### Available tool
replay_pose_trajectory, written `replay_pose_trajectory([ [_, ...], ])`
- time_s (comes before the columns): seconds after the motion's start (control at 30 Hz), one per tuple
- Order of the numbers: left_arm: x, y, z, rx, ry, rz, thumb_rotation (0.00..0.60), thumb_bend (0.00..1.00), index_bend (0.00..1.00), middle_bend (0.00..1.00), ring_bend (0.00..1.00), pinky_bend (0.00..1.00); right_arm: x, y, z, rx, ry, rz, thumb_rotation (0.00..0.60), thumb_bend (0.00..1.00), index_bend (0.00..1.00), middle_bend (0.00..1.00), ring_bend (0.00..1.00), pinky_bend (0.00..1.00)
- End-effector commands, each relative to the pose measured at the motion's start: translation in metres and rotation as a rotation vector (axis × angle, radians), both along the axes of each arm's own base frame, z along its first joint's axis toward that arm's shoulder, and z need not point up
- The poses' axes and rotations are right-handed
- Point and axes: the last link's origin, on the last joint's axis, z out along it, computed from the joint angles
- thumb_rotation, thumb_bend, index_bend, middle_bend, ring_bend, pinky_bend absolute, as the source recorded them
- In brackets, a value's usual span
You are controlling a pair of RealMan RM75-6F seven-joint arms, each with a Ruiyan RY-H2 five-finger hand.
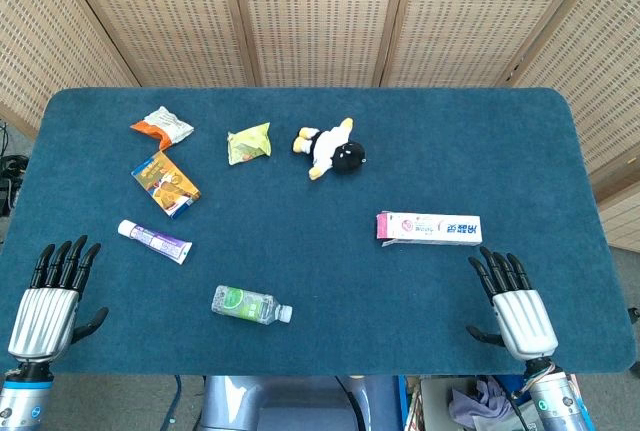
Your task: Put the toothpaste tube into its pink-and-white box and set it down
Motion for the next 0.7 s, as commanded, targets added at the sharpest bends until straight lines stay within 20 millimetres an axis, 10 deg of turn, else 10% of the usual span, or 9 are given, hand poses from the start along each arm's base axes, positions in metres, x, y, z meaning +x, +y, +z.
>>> replay_pose_trajectory([
  [0.03,0.0,0.0002,-0.0002,0.0,0.001,0.0,0.6,0.23,0.0,0.0,0.0,0.0,-0.0002,0.0,-0.0002,0.001,0.002,0.0,0.6,0.04,0.02,0.0,0.0,0.0],
  [0.7,-0.0005,0.0006,-0.001,-0.007,0.001,0.0,0.6,0.23,0.0,0.0,0.0,0.0,0.0028,0.0006,0.0004,-0.002,-0.003,0.006,0.6,0.04,0.02,0.0,0.0,0.0],
])
